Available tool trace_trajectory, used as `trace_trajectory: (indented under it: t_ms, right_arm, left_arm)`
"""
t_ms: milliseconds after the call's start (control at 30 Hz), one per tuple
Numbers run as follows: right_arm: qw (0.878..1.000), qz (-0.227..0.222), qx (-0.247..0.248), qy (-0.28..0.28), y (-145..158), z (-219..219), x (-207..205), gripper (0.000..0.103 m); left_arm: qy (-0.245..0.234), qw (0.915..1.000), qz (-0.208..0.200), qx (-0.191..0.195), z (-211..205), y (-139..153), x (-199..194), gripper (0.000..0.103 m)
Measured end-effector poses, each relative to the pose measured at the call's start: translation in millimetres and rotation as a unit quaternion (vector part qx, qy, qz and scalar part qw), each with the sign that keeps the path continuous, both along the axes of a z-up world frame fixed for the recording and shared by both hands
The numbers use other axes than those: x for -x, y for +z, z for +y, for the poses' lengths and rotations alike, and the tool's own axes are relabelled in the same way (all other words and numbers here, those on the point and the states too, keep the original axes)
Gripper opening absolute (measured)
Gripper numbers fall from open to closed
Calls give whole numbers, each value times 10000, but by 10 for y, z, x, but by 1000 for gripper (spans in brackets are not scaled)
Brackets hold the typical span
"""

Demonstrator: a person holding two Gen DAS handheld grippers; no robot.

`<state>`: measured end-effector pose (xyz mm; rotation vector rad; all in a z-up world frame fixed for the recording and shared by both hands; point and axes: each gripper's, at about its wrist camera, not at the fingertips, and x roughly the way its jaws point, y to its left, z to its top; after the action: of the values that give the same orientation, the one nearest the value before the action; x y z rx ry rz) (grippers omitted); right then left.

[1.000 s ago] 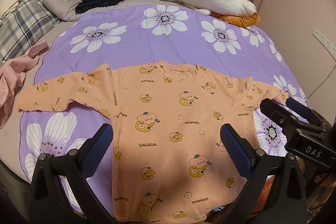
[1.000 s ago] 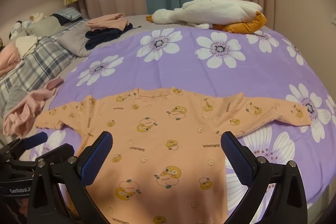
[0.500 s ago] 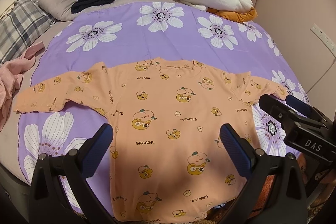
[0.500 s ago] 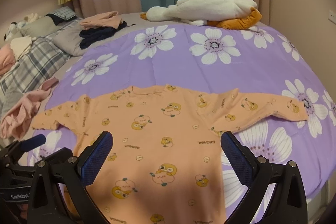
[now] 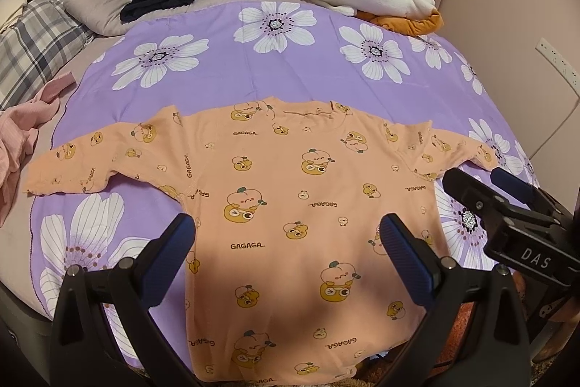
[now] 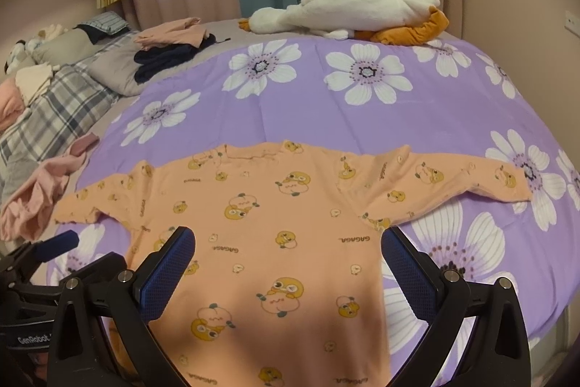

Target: Fold small clothes

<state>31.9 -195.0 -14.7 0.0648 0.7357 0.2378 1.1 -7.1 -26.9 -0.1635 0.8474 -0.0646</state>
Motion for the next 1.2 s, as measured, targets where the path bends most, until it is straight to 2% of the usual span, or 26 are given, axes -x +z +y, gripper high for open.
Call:
trace_trajectory:
  t_ms: [333, 1200]
  right_arm:
    - [9999, -23, -87, 61, -11, -14, 8, 102]
    - [9997, 75, -208, -65, -18, -85, -6, 102]
  left_arm:
    - [16, 9999, 37, -96, -40, -10, -13, 101]
    - [-34, 10000, 42, -41, -69, -12, -18, 101]
